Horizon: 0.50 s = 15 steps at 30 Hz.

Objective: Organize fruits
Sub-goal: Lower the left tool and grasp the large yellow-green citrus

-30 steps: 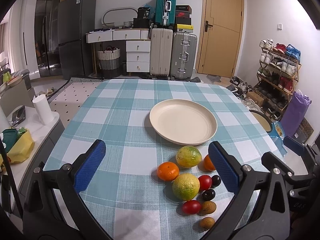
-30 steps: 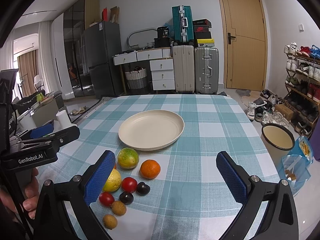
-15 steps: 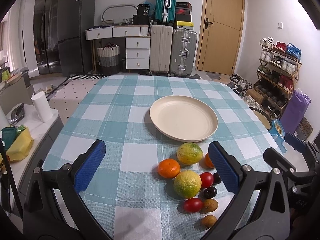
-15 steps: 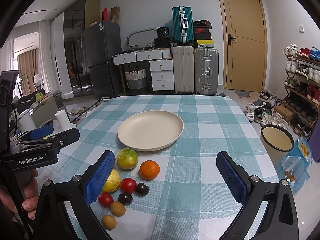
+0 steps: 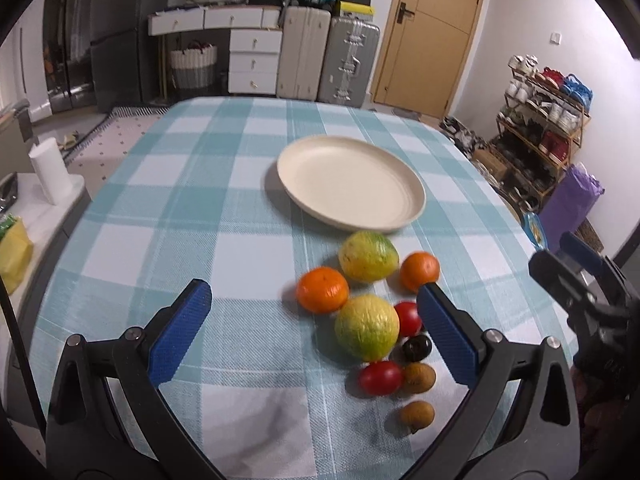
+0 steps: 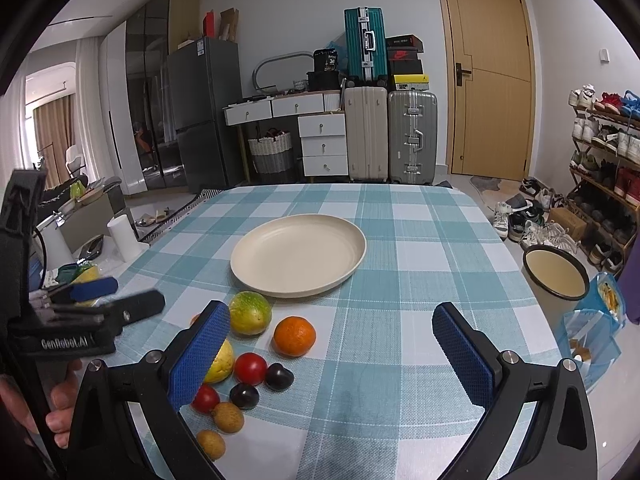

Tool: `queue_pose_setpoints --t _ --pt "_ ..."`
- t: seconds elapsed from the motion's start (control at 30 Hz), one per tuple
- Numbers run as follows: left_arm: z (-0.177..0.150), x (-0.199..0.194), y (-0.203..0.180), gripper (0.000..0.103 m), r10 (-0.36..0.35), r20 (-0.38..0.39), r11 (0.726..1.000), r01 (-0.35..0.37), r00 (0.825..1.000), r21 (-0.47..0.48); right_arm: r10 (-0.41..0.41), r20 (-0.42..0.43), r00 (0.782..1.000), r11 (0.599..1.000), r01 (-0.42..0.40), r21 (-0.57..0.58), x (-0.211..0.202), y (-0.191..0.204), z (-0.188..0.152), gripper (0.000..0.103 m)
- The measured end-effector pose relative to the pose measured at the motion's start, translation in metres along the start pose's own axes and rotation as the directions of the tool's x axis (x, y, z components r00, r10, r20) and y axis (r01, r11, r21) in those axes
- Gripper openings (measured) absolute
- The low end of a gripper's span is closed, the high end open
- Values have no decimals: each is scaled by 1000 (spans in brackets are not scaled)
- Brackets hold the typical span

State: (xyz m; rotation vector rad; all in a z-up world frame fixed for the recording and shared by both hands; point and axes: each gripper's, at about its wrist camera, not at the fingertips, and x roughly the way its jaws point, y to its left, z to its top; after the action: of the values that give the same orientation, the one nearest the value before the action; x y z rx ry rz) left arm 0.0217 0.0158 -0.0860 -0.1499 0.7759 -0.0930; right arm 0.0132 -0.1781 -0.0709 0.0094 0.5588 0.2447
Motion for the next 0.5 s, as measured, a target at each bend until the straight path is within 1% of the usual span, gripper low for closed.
queue_pose_setpoints --t 0.27,0.4,0.5 --pt "-6 25 0 102 -47 -75 999 45 996 -29 0 -20 1000 1000 0 3 12 -2 -6 103" --pt "-8 38 -2 102 -94 -105 995 91 990 -33 -1 -34 999 1000 1 8 19 -4 -10 103" --pt "-9 48 -2 102 -99 -130 994 93 987 -50 -2 -49 999 1000 2 12 26 -7 -13 103"
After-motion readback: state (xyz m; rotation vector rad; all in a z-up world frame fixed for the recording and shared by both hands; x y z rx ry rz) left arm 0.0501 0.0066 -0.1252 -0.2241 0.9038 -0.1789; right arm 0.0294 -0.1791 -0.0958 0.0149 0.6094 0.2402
